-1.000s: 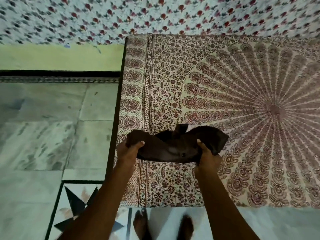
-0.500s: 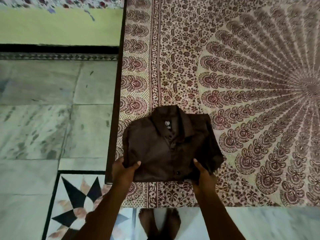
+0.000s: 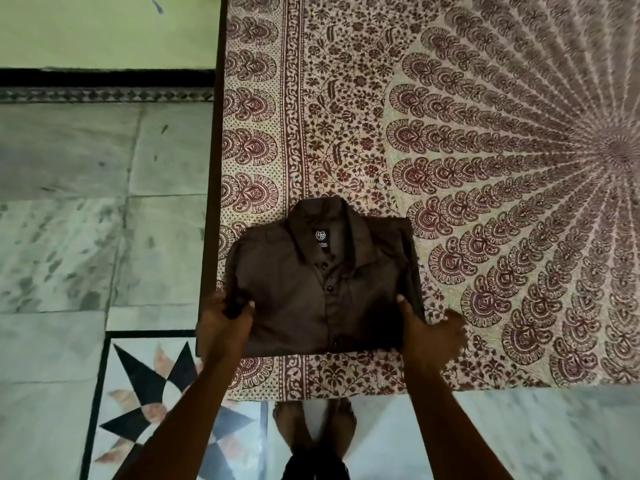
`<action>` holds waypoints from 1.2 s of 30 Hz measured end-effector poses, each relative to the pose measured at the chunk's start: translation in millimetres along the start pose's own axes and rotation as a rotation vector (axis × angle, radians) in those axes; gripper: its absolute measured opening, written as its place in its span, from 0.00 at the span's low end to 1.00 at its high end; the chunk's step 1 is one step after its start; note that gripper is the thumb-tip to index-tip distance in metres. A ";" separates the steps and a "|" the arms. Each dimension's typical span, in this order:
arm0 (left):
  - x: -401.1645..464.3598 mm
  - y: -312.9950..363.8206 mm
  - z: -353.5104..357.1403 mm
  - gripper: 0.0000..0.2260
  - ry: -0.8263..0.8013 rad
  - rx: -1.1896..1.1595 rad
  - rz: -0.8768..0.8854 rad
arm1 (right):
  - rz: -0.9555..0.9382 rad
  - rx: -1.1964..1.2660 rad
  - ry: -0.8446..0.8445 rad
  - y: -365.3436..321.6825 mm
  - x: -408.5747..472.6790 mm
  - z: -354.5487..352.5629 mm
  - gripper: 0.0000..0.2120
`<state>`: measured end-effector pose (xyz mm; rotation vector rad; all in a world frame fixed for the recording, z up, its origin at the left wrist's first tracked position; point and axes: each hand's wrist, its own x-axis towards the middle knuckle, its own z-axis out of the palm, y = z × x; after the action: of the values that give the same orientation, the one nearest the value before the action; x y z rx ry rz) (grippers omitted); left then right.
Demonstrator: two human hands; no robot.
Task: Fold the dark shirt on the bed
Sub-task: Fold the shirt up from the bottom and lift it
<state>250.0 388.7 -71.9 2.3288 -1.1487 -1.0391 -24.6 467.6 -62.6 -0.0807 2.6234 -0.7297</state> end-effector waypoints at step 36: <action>-6.8 29.0 68.4 0.21 0.109 0.492 0.751 | -0.906 -0.210 -0.099 -43.2 41.7 46.5 0.14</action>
<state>181.1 377.3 -98.1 1.9099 -2.1694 -0.3749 -46.1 401.3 -92.6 -1.3817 2.4796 -0.6684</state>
